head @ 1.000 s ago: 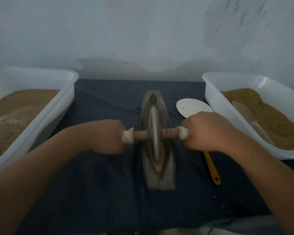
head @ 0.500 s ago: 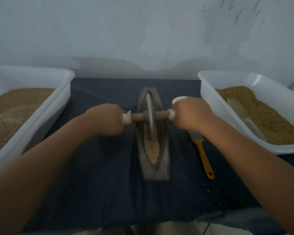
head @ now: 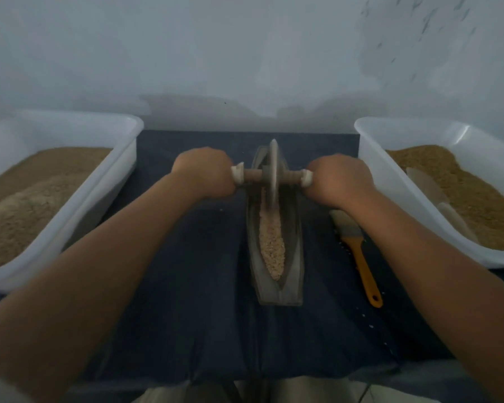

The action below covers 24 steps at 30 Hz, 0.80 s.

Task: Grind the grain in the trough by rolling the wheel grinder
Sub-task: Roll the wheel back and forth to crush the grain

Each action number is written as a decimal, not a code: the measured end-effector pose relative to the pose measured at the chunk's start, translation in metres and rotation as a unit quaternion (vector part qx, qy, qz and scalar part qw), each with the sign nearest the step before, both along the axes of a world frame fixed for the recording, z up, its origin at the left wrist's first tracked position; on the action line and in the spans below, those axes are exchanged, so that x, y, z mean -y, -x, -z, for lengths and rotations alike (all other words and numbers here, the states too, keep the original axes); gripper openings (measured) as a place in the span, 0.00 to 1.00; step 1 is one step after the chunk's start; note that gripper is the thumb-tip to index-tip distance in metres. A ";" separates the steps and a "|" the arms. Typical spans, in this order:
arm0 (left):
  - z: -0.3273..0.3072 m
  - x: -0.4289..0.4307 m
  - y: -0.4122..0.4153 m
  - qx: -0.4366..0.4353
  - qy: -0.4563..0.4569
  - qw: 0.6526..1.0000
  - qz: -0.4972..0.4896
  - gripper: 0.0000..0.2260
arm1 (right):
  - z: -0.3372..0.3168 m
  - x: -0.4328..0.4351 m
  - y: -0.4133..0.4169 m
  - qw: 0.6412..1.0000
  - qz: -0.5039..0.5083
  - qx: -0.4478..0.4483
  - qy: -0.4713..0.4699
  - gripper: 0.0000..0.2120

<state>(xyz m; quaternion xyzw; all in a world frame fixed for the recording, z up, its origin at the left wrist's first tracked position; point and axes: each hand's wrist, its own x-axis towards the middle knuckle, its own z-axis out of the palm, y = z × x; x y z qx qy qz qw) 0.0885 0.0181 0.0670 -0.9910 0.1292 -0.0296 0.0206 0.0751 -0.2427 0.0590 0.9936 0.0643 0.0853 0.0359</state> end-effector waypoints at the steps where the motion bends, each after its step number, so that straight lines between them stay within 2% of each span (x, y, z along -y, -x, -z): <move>1: 0.002 -0.004 0.010 -0.030 0.003 0.999 0.016 0.13 | 0.004 0.005 0.009 1.000 -0.014 -0.005 -0.001 0.15; 3: 0.012 -0.019 0.045 -0.068 0.000 0.996 0.060 0.10 | 0.015 0.016 0.041 0.998 -0.057 0.005 -0.003 0.14; 5: 0.023 -0.035 0.081 -0.059 0.016 0.994 0.092 0.09 | 0.022 0.022 0.082 0.991 -0.123 0.057 0.013 0.21; 7: 0.028 -0.043 0.096 -0.048 0.024 0.994 0.097 0.10 | 0.021 0.024 0.100 0.988 -0.138 0.069 0.015 0.26; 11: 0.024 -0.025 0.050 -0.062 -0.003 0.997 0.039 0.11 | 0.024 0.015 0.057 0.995 -0.080 0.065 0.005 0.14; 16: 0.011 -0.005 -0.013 -0.010 0.017 0.999 -0.029 0.14 | 0.002 -0.004 -0.005 0.995 -0.021 0.088 0.029 0.15; 18: 0.012 -0.004 -0.004 -0.024 0.018 0.999 -0.019 0.12 | 0.002 -0.002 -0.002 0.998 -0.018 0.058 0.018 0.15; 21: 0.020 -0.020 0.043 -0.039 0.002 0.999 0.027 0.10 | 0.008 0.011 0.043 0.998 -0.056 -0.034 -0.005 0.12; 24: 0.029 -0.038 0.097 0.036 0.001 0.996 0.078 0.11 | 0.008 0.018 0.102 0.995 -0.089 0.042 0.004 0.13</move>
